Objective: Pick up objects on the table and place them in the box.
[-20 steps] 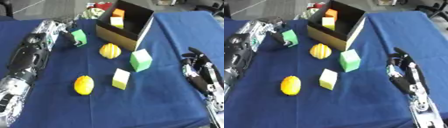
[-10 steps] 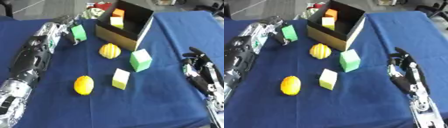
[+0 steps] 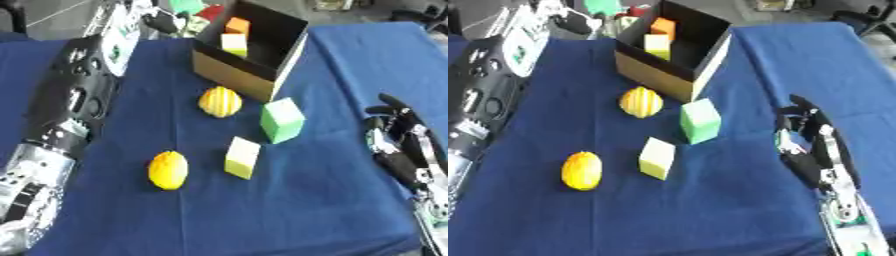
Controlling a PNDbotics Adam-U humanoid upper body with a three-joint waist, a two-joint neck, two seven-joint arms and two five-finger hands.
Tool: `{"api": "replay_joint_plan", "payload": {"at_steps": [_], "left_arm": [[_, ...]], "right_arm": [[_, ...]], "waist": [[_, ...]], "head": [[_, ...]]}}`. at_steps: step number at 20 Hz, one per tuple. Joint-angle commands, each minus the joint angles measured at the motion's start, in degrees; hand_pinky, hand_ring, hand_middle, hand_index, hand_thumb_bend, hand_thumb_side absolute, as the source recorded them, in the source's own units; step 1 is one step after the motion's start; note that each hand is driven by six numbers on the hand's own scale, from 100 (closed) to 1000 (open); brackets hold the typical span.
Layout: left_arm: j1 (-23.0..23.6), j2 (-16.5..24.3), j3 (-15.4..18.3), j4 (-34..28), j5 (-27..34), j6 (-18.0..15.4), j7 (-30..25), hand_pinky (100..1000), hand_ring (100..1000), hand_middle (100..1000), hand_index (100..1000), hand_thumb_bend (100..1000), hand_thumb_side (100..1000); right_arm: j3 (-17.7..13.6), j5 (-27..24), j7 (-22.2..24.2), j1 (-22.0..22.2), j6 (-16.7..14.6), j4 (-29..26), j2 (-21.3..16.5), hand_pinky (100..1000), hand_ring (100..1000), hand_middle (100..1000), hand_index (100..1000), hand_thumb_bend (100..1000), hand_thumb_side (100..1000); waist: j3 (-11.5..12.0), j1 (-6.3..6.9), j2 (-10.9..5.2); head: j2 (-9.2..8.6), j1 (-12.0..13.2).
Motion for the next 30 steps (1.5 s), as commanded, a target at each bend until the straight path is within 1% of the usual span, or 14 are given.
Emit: {"api": "replay_joint_plan", "payload": {"at_steps": [1,3,5,7,10,12,14,17,19,21,22,24,27,30], "left_arm": [[-1.13,-3.43,-0.59,1.35,-0.23,-0.66,0.60,643,449,412,670,181,113],[-0.63,-5.05,-0.67,2.63,-1.37,-0.79,1.27,662,488,461,706,196,113],[-0.13,-6.00,-0.62,3.37,-2.37,-0.57,2.30,683,527,501,740,210,169],[0.24,-6.44,-0.47,3.83,-3.07,-0.01,3.57,705,573,552,802,235,254],[0.59,-6.61,-0.22,4.20,-3.23,0.85,5.32,766,695,714,909,313,489],[0.68,-6.51,-0.09,4.31,-2.98,1.32,6.42,788,743,784,945,328,591],[0.73,-6.36,0.01,4.55,-2.40,1.47,6.95,803,768,828,967,354,654],[0.75,-6.03,-0.05,4.77,-1.83,1.26,6.91,822,799,875,994,404,685],[0.75,-5.66,-0.08,4.48,-1.23,0.90,6.67,811,783,856,976,390,634],[0.62,-4.89,-0.63,3.29,0.59,-0.79,5.82,800,736,780,937,297,457],[0.49,-4.21,-1.21,2.35,1.97,-2.42,4.52,798,719,741,919,286,390],[0.31,-1.93,-3.08,-0.70,5.23,-7.91,-0.58,794,692,704,892,268,322],[0.80,2.98,-5.66,-6.64,10.55,-16.60,-12.28,787,666,667,863,318,227],[1.54,6.91,-7.17,-10.66,13.60,-21.07,-22.24,772,613,602,821,341,186]], "right_arm": [[0.25,0.04,0.50,-0.63,-0.15,-0.43,-0.75,721,664,692,900,100,343],[0.32,-0.02,0.61,-0.80,-0.15,-0.33,-0.64,721,664,692,899,100,342],[0.32,-0.10,0.64,-0.90,-0.17,-0.28,-0.61,721,664,691,899,100,342],[0.29,-0.16,0.63,-0.92,-0.18,-0.25,-0.61,721,664,691,899,100,342],[0.34,-0.20,0.71,-0.92,-0.19,-0.23,-0.57,721,664,692,899,100,342],[0.37,-0.25,0.79,-0.91,-0.21,-0.24,-0.54,721,664,691,898,100,341],[0.31,-0.28,0.78,-0.86,-0.19,-0.23,-0.55,721,664,691,897,100,340],[0.26,-0.26,0.76,-0.83,-0.19,-0.24,-0.51,722,664,691,897,100,338],[0.20,-0.24,0.75,-0.78,-0.20,-0.27,-0.49,722,664,691,896,100,338],[0.04,-0.21,0.64,-0.70,-0.18,-0.30,-0.53,722,664,691,897,100,338],[-0.06,-0.18,0.56,-0.65,-0.16,-0.31,-0.59,722,665,692,896,100,336],[-0.33,-0.06,0.34,-0.54,-0.12,-0.37,-0.70,722,665,692,896,100,336],[-0.67,0.16,-0.01,-0.20,-0.02,-0.46,-1.01,723,665,692,896,100,336],[-0.79,0.36,-0.11,0.17,-0.03,-0.49,-1.24,723,665,692,897,100,339]], "waist": [[-0.51,-0.13,-1.86],[-0.97,-0.24,-1.74],[-1.25,-0.28,-1.63],[-1.37,-0.24,-1.58],[-1.33,-0.20,-1.59],[-1.26,-0.20,-1.62],[-1.21,-0.21,-1.67],[-1.12,-0.23,-1.70],[-1.08,-0.23,-1.71],[-0.96,-0.16,-1.71],[-0.85,-0.09,-1.73],[-0.54,0.16,-1.80],[-0.06,0.65,-2.06],[0.33,1.00,-2.48]], "head": [[-0.21,0.56],[-0.34,0.77],[-0.48,0.86],[-0.53,0.89],[-0.54,0.71],[-0.58,0.66],[-0.62,0.63],[-0.72,0.47],[-0.81,0.37],[-0.93,0.15],[-0.92,-0.02],[-0.81,-0.50],[-0.43,-1.35],[-0.05,-1.75]]}}
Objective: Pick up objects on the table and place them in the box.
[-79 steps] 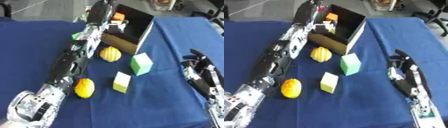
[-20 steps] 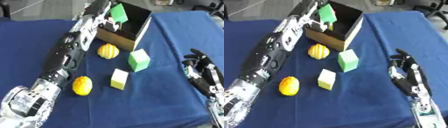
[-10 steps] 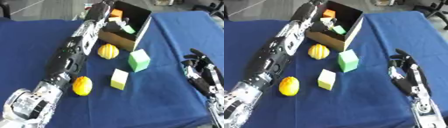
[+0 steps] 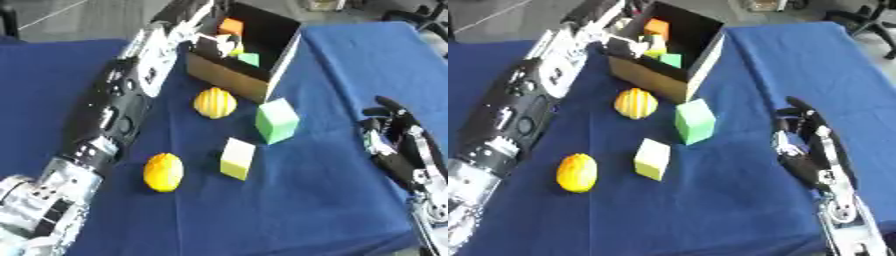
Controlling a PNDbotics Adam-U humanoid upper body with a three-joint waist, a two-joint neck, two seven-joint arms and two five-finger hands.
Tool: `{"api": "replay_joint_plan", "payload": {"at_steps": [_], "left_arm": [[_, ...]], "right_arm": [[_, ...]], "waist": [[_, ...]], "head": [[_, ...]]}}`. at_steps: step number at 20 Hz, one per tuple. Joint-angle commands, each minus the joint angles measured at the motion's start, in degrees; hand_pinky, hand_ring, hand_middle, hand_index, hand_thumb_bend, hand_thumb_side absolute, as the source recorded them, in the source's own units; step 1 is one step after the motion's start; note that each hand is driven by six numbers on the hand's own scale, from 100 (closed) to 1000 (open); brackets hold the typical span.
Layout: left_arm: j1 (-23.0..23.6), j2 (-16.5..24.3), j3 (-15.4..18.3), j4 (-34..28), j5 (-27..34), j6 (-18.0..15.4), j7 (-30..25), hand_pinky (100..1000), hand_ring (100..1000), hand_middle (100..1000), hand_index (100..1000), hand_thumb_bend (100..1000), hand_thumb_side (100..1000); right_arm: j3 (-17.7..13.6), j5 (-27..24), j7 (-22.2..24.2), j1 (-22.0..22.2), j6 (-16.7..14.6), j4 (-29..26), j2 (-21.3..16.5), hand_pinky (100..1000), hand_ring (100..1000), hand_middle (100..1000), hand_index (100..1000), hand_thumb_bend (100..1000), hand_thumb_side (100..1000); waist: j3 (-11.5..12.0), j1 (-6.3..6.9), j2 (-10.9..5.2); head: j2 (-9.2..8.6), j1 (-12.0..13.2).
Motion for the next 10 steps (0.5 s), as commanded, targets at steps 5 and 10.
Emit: {"api": "replay_joint_plan", "payload": {"at_steps": [5,10], "left_arm": [[0.80,6.03,-3.00,-4.82,4.80,-6.62,-19.09,757,588,579,798,365,188],[1.20,3.67,-3.10,0.08,0.35,-6.43,-21.90,758,609,597,809,372,206]], "right_arm": [[-0.70,0.46,-0.44,-0.15,0.04,-0.80,-1.37,723,666,693,897,100,338],[-0.67,0.41,-0.37,-0.23,0.00,-0.74,-1.25,723,666,693,897,100,336]], "waist": [[0.18,0.84,-2.22],[-0.03,0.54,-2.14]], "head": [[0.19,-0.77],[0.25,-0.65]]}}
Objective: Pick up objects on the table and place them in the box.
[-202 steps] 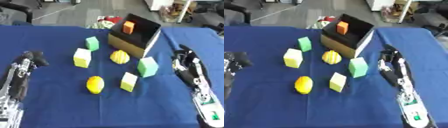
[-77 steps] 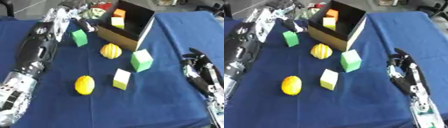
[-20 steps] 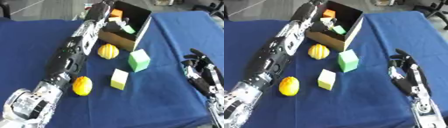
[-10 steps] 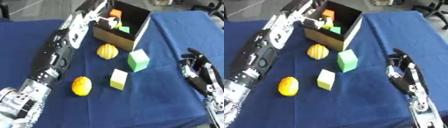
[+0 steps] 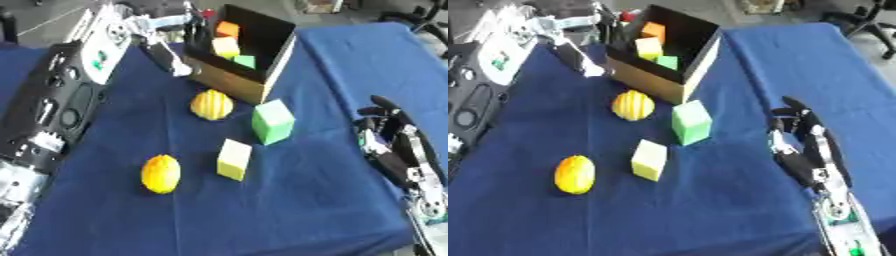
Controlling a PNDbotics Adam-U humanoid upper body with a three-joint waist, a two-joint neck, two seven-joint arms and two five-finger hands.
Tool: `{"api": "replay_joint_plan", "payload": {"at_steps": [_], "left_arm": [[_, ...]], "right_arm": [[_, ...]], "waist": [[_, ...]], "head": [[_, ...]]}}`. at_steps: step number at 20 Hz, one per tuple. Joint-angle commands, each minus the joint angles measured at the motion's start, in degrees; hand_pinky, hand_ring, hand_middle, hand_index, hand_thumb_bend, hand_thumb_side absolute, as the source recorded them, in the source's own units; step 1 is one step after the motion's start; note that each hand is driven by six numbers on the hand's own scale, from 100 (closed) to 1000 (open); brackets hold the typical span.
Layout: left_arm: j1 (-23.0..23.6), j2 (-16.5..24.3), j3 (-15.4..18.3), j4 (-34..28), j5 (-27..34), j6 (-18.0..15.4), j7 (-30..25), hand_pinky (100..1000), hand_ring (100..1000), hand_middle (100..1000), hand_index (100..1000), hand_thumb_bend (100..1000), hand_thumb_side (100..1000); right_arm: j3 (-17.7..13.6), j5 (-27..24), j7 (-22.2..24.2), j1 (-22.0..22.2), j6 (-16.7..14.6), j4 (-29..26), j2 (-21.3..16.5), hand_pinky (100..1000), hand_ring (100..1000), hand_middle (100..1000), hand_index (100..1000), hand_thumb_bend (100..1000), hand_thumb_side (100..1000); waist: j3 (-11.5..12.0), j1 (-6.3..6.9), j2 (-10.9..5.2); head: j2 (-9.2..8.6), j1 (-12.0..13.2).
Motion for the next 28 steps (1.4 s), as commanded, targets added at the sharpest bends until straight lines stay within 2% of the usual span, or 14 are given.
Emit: {"api": "replay_joint_plan", "payload": {"at_steps": [1,5,13,16,17,18,20,23,25,28], "left_arm": [[-0.85,-1.37,0.28,2.56,-3.10,-0.11,-0.42,759,615,603,813,367,212],[-0.54,-4.18,0.64,6.26,-6.55,-0.13,2.37,764,623,616,829,355,239],[0.05,-7.13,0.68,9.73,-11.31,-0.45,3.66,768,637,640,851,383,283],[0.46,-7.62,1.22,10.86,-14.60,0.86,5.23,767,642,647,855,407,262],[0.59,-7.64,1.29,11.18,-15.94,1.44,6.09,763,641,647,852,455,178],[0.74,-7.64,1.28,11.40,-17.66,2.04,7.15,759,636,641,848,452,223],[1.07,-7.67,1.47,11.69,-21.08,3.25,10.27,734,605,605,817,492,208],[1.68,-7.83,1.62,12.47,-24.87,4.70,16.29,698,557,551,771,475,202],[1.93,-7.91,1.76,13.22,-25.56,4.77,18.96,646,495,478,704,410,190],[1.76,-7.63,2.18,12.40,-23.19,4.25,20.78,594,426,396,632,315,176]], "right_arm": [[-0.41,0.31,-0.04,-0.45,-0.05,-0.70,-1.19,724,666,693,897,100,336],[-0.29,0.19,0.11,-0.55,-0.12,-0.69,-1.03,724,666,693,897,100,337],[-0.18,0.00,0.31,-0.61,-0.13,-0.65,-0.93,724,667,694,897,100,336],[-0.14,-0.05,0.40,-0.62,-0.16,-0.64,-0.88,724,667,694,897,100,345],[-0.16,-0.07,0.40,-0.61,-0.15,-0.62,-0.90,724,667,694,897,100,337],[-0.18,-0.09,0.39,-0.61,-0.15,-0.60,-0.93,725,667,694,897,100,335],[-0.18,-0.13,0.40,-0.63,-0.15,-0.61,-0.93,724,667,694,897,100,336],[-0.17,-0.20,0.45,-0.59,-0.15,-0.62,-0.97,725,668,694,898,100,334],[-0.20,-0.21,0.45,-0.63,-0.15,-0.61,-1.00,725,668,694,898,100,335],[-0.27,-0.21,0.40,-0.65,-0.14,-0.56,-1.04,725,668,694,898,100,333]], "waist": [[-0.14,0.27,-1.65],[-0.41,0.14,-1.52],[-0.69,0.06,-1.41],[-0.72,0.01,-1.38],[-0.73,0.02,-1.37],[-0.73,0.03,-1.35],[-0.69,0.07,-1.30],[-0.58,0.12,-1.20],[-0.50,0.09,-1.16],[-0.34,-0.01,-1.15]], "head": [[0.19,-0.01],[0.30,0.22],[0.35,0.51],[0.36,0.51],[0.35,0.50],[0.33,0.49],[0.34,0.48],[0.36,0.37],[0.38,0.29],[0.43,0.23]]}}
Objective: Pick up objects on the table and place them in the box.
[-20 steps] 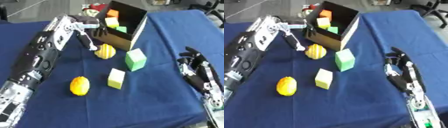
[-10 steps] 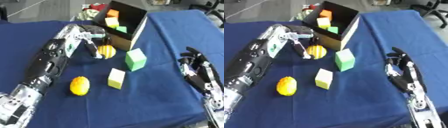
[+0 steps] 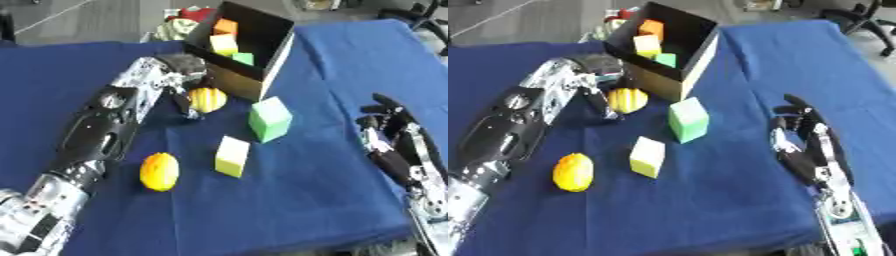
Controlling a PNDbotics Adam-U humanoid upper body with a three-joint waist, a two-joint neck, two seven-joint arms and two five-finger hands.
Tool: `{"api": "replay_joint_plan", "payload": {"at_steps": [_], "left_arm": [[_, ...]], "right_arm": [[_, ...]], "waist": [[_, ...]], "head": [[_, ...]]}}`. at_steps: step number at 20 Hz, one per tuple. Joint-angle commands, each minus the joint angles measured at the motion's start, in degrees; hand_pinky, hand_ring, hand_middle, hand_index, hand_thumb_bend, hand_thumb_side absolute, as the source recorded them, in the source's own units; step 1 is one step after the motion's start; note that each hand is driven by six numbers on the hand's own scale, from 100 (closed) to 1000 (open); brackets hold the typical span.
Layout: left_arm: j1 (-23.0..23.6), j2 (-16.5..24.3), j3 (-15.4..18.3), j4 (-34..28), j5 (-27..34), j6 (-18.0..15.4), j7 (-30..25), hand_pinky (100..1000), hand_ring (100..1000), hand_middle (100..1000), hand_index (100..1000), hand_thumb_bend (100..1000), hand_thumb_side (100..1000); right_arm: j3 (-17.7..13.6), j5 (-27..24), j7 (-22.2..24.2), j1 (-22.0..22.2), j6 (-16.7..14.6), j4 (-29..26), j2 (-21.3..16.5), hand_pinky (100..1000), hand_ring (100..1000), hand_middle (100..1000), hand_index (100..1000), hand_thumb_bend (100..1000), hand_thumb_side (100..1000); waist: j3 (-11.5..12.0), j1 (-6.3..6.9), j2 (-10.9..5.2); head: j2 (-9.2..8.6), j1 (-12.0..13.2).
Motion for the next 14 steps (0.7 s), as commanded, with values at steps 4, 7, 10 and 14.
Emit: {"api": "replay_joint_plan", "payload": {"at_steps": [4,7,10,14], "left_arm": [[-2.79,3.27,-0.04,-7.46,7.62,-0.67,0.42,591,416,382,624,291,159],[-4.51,5.00,0.09,-12.46,12.33,0.56,-0.92,602,415,380,626,276,148],[-6.03,5.34,1.11,-14.68,13.55,4.18,0.62,607,427,392,644,301,125],[-7.23,2.66,2.16,-11.30,9.19,9.66,7.59,641,465,436,683,329,105]], "right_arm": [[-0.33,-0.10,0.00,-0.55,-0.07,-0.42,-1.22,725,668,694,898,100,333],[-0.31,-0.04,0.04,-0.54,-0.11,-0.35,-1.27,726,668,694,898,100,327],[-0.20,-0.03,0.15,-0.56,-0.13,-0.25,-1.25,726,668,694,898,100,332],[0.25,-0.17,0.56,-0.82,-0.21,-0.14,-1.06,726,668,694,898,100,329]], "waist": [[0.39,0.00,-1.28],[0.55,0.01,-1.43],[0.54,-0.06,-1.57],[0.01,-0.32,-1.59]], "head": [[0.21,-0.25],[0.24,-0.31],[0.14,-0.26],[-0.08,0.20]]}}
